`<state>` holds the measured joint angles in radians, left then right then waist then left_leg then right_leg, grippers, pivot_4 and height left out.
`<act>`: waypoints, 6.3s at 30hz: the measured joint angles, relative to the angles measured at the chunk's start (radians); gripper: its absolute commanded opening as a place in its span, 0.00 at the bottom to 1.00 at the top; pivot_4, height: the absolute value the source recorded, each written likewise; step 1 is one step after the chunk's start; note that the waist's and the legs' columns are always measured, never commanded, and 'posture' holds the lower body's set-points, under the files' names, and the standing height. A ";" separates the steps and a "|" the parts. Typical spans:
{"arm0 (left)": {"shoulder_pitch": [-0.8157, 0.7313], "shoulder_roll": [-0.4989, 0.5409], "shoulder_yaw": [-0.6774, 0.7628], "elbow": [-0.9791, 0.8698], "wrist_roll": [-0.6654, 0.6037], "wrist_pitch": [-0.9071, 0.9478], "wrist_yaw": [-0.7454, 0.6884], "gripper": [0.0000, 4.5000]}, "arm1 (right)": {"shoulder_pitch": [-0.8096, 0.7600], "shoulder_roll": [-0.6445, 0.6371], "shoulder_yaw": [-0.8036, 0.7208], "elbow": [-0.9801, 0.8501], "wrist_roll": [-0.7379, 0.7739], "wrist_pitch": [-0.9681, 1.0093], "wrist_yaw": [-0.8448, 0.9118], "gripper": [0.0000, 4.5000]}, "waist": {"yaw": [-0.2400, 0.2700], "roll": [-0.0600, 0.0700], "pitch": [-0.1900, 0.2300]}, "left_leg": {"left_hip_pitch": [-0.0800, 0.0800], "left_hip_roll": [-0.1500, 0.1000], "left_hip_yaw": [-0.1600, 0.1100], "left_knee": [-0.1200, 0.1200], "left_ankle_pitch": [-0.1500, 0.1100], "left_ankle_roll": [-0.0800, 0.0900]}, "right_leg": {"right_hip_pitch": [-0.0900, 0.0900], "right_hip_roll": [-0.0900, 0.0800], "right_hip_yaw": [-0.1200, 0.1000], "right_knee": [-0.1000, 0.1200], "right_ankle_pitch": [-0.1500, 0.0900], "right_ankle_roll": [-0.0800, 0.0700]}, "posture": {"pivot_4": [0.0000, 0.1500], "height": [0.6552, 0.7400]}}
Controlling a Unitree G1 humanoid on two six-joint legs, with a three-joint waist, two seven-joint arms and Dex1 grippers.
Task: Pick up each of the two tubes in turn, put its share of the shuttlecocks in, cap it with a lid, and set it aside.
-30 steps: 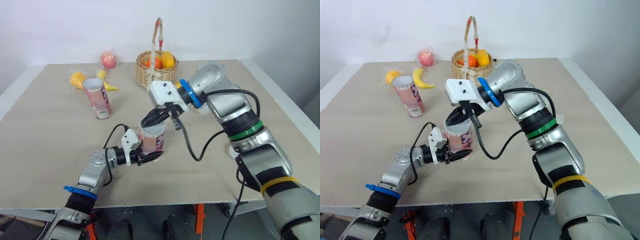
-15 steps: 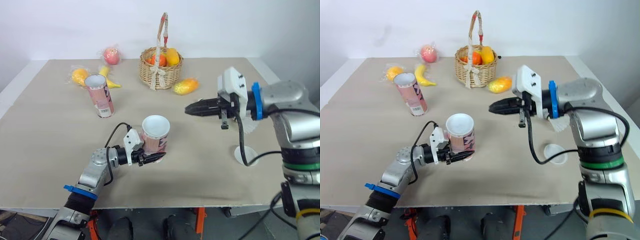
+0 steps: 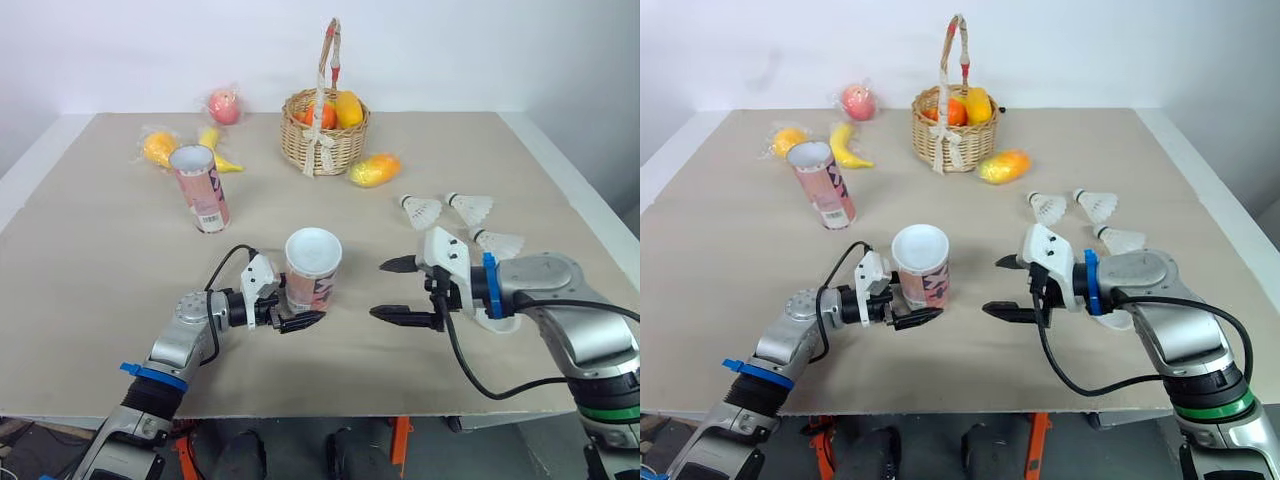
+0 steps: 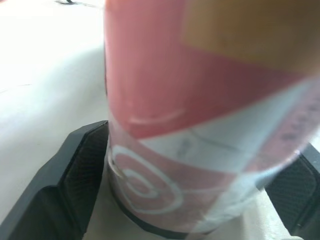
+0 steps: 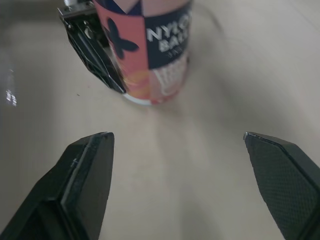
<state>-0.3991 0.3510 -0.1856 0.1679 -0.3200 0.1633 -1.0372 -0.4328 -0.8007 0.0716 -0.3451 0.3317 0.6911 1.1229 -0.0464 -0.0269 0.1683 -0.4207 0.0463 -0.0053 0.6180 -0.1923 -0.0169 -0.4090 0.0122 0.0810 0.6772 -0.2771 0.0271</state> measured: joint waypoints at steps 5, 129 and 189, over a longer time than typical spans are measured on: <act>0.062 0.104 0.028 -0.134 -0.047 0.100 -0.033 1.00 | -0.020 0.026 0.042 0.021 0.016 0.005 0.000 1.00 | -0.001 -0.002 0.007 | -0.001 0.000 -0.001 0.000 -0.001 0.000 | 0.000 0.000 -0.001 0.000 -0.001 -0.001 | 1.00 1.00; 0.202 -0.077 0.470 -0.404 -0.111 0.347 0.717 1.00 | -0.066 0.232 -0.083 0.218 0.131 -0.122 -0.360 0.99 | 0.014 -0.001 0.012 | -0.004 -0.006 0.008 0.021 0.004 0.001 | 0.003 -0.002 0.018 0.003 0.016 0.016 | 1.00 1.00; -0.508 0.032 0.300 0.600 0.152 -0.132 0.449 0.65 | 0.123 0.122 -0.212 -0.023 0.169 -0.054 -0.398 1.00 | 0.023 -0.002 0.012 | -0.011 -0.008 0.004 0.020 0.004 0.001 | -0.002 -0.003 0.014 0.003 0.018 0.011 | 1.00 1.00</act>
<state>-0.9067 0.3829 0.1143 0.7682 -0.1677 0.0313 -0.5879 -0.3098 -0.6786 -0.1405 -0.3678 0.5010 0.6374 0.7244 -0.0236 -0.0287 0.1800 -0.4314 0.0380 -0.0009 0.6379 -0.1882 -0.0161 -0.4109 0.0091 0.0947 0.6798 -0.2595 0.0381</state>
